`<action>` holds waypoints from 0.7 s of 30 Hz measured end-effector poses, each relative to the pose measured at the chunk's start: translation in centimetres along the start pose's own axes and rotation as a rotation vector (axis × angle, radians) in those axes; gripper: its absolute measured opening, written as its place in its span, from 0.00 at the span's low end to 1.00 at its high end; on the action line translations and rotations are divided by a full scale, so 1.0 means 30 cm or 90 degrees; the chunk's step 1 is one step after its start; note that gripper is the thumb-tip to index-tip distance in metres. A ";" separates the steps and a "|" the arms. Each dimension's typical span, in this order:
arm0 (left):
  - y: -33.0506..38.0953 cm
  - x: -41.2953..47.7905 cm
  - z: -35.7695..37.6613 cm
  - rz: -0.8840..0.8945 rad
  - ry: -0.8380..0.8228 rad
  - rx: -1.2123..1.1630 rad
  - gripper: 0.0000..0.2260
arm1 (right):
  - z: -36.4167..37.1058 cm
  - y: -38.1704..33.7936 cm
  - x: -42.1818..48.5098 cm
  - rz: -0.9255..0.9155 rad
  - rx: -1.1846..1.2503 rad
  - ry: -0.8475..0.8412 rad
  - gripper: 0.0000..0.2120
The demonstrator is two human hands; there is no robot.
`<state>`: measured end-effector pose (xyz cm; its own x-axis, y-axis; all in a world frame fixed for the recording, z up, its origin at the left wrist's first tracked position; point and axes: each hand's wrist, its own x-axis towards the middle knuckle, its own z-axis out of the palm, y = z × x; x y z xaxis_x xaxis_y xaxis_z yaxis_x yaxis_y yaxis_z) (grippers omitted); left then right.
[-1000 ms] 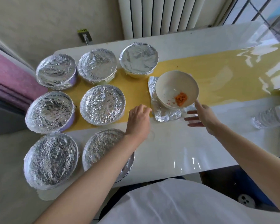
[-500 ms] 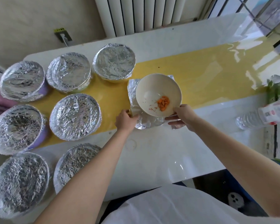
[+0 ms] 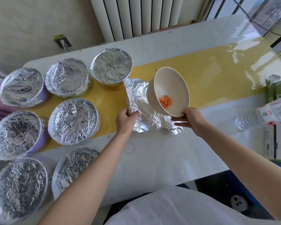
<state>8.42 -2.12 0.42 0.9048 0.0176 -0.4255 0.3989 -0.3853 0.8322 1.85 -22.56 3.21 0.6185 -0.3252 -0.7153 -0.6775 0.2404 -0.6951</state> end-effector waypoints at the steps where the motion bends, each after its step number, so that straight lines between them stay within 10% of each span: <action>1: 0.012 -0.012 -0.016 0.029 0.007 0.006 0.19 | -0.005 0.003 -0.005 -0.009 0.001 0.007 0.14; 21: 0.014 -0.297 -0.439 0.231 0.288 0.019 0.12 | 0.156 0.191 -0.189 -0.040 -0.097 -0.030 0.15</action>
<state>2.47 9.73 9.24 0.9595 0.2687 0.0848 0.0525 -0.4661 0.8832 -3.69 -15.05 2.95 0.6771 -0.2919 -0.6756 -0.6870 0.0783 -0.7224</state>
